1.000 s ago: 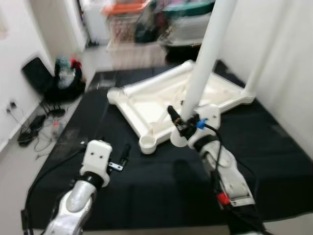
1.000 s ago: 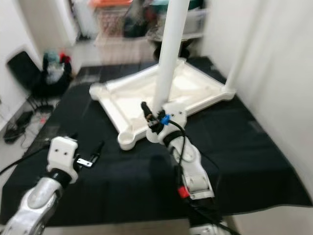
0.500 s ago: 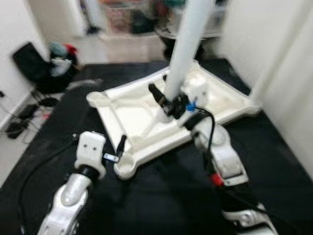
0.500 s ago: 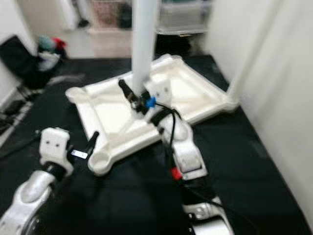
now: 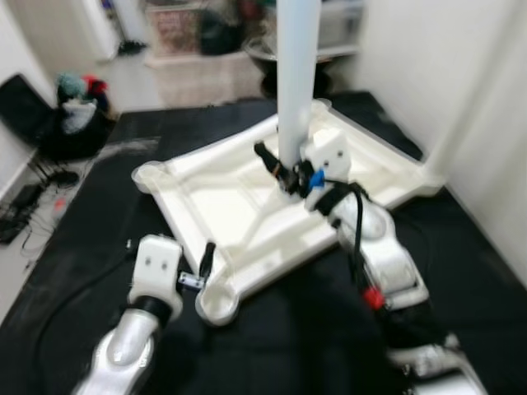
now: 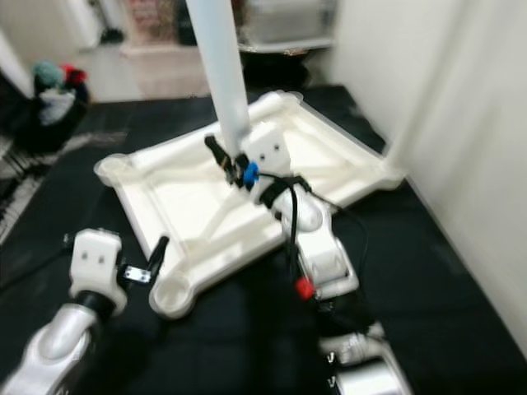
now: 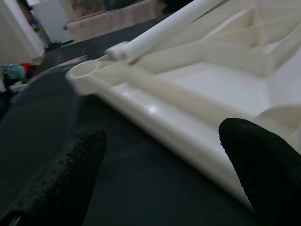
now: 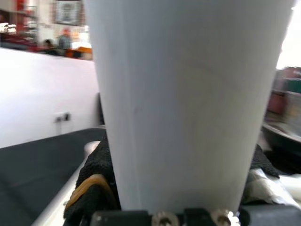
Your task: Building children table
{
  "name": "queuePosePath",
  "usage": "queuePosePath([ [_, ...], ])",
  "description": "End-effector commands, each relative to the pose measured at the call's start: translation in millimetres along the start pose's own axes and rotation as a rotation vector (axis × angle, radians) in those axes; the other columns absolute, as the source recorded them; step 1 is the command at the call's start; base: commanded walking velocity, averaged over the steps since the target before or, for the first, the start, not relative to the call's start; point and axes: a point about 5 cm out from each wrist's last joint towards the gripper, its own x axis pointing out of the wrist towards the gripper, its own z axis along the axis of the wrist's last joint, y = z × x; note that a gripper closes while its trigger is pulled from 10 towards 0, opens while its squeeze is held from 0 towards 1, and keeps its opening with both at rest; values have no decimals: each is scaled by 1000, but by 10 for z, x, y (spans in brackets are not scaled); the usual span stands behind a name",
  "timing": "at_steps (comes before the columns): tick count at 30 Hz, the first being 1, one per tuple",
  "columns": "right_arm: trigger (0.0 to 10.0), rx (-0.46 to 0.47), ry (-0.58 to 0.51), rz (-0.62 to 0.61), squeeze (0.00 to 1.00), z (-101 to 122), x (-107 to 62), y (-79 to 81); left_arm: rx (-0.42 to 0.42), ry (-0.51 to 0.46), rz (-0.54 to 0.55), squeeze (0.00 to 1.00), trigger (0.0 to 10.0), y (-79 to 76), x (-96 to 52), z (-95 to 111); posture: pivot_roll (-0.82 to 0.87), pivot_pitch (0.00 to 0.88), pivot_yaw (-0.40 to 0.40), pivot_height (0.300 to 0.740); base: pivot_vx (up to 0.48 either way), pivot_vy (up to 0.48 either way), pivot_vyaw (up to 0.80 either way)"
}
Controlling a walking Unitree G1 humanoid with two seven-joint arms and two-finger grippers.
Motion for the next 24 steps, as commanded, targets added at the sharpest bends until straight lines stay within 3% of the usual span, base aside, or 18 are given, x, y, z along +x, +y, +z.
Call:
queuePosePath([
  [1, 10000, -19, 27, -32, 0, -30, -72, -107, 19, -2, -34, 0, 10000, -45, -14, 26, 30, 119, 38, 740, 0, 480, 0],
  [5, 10000, -46, 54, -54, 0, -59, -114, -189, 8, -3, -65, 0, 10000, -79, -46, 57, 27, 124, 41, 740, 0, 480, 0],
  [10, 10000, -68, 67, -71, 0, -65, -126, -219, -10, 21, -120, 0, 10000, -133, -95, 55, 26, 127, 45, 740, 0, 0, 0],
  [11, 10000, -84, 76, -109, 0, -73, -125, -254, -72, 40, -150, 0, 10000, -158, -166, 35, 24, 128, 48, 740, 0, 0, 0],
  [13, 10000, -111, 90, -149, 0, -83, -128, -299, -113, 51, -175, 0, 10000, -183, -243, 25, 23, 132, 50, 740, 0, 0, 0],
  [19, 10000, -151, 128, -202, 0, -130, -124, -372, -133, 59, -194, 0, 10000, -226, -303, 21, 27, 152, 50, 740, 0, 0, 0],
  [24, 10000, -263, 218, -280, 0, -211, -132, -519, -142, 43, -198, 0, 10000, -247, -292, 46, 30, 176, 44, 740, 0, 0, 0],
])
